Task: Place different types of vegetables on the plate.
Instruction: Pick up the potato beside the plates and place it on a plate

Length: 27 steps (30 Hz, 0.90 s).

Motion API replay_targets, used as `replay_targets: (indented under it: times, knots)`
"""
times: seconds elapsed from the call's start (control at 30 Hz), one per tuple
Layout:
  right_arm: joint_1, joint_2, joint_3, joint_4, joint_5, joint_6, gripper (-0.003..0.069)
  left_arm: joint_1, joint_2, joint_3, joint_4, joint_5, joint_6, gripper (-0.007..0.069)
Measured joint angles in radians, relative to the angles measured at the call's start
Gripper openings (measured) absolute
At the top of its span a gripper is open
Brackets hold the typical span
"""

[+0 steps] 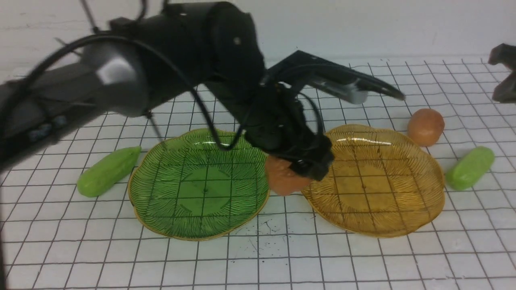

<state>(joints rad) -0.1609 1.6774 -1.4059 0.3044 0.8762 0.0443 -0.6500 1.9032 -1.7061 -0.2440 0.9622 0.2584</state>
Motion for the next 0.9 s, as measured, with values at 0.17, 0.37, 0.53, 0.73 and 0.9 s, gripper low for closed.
replay_targets:
  times: [0.17,0.37,0.53,0.73,0.9]
  knots:
    - [-0.001,0.266,-0.182,0.062,-0.007,-0.012,0.0308,-0.029,0.209,-0.224,0.0,-0.053,0.0,0.052]
    - [-0.001,0.406,-0.289,0.099,-0.006,-0.057,0.0463,-0.03,0.336,-0.338,0.001,-0.059,0.0,0.052]
    - [-0.001,0.501,-0.384,0.114,-0.006,-0.082,0.0568,-0.03,0.407,-0.394,0.006,-0.112,-0.003,0.0528]
    - [-0.001,0.586,-0.412,0.171,-0.028,-0.089,0.0591,-0.03,0.438,-0.401,0.003,-0.121,-0.011,0.0654]
    - [-0.001,0.613,-0.419,0.251,-0.033,-0.139,0.0586,-0.03,0.438,-0.403,0.003,-0.093,-0.012,0.0668]
